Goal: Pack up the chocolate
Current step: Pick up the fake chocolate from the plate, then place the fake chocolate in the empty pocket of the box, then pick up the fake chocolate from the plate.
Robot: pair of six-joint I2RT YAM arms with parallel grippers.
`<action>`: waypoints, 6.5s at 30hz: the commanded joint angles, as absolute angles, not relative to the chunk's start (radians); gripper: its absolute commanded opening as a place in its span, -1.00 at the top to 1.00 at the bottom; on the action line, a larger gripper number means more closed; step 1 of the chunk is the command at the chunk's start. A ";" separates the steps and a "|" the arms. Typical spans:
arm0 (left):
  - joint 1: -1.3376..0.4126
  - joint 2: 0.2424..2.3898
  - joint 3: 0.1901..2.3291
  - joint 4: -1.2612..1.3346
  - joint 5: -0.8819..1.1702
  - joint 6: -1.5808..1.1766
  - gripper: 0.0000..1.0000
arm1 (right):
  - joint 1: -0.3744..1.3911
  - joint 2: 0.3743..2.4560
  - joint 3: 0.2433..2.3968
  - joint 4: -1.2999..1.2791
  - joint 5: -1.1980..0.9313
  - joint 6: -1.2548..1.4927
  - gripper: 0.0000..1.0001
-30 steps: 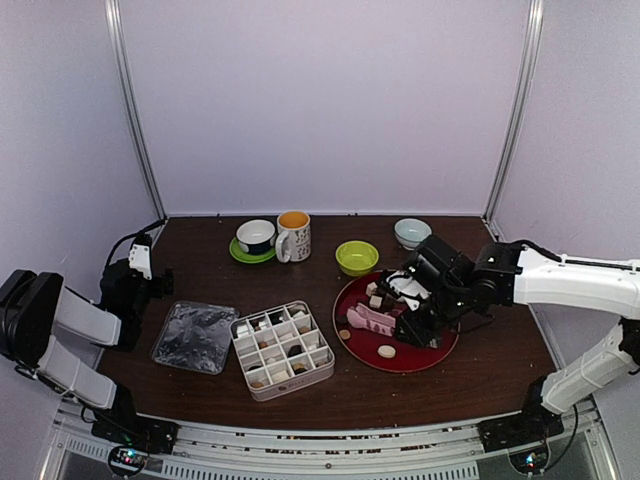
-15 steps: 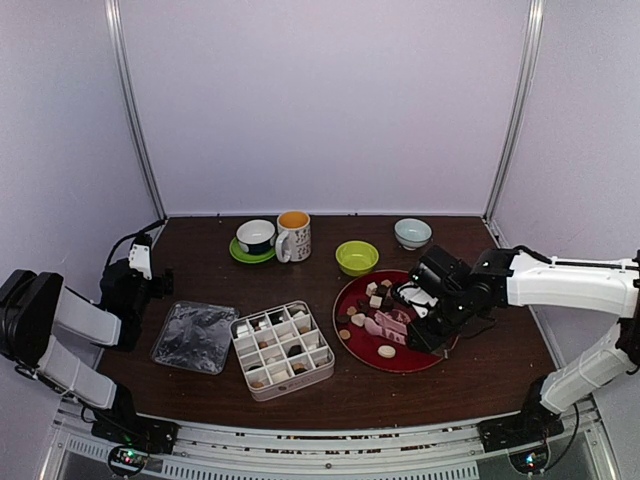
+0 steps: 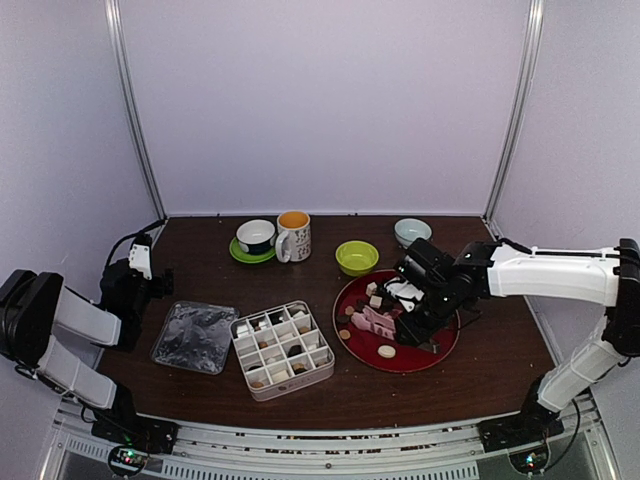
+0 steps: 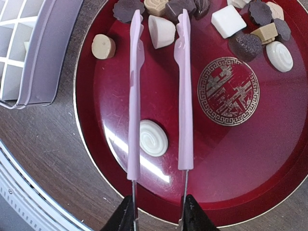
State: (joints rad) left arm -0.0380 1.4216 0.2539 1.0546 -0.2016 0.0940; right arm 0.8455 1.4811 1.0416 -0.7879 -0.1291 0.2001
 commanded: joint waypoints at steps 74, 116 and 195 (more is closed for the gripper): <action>-0.029 1.428 0.272 1.113 -0.204 0.082 -0.96 | 1.179 1.724 1.376 -0.505 -0.213 0.210 0.56; -0.029 1.428 0.272 1.113 -0.204 0.082 -0.96 | 1.184 1.797 1.427 -0.516 -0.192 0.183 0.41; -0.029 1.428 0.272 1.113 -0.204 0.082 -0.96 | 0.863 1.424 1.041 -0.658 -0.023 0.304 0.39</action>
State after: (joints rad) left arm -0.0380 1.4216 0.2543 1.0546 -0.2016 0.0940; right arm 0.8684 1.3941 0.9897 -0.6693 -0.0216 0.2600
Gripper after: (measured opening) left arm 0.978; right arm 0.303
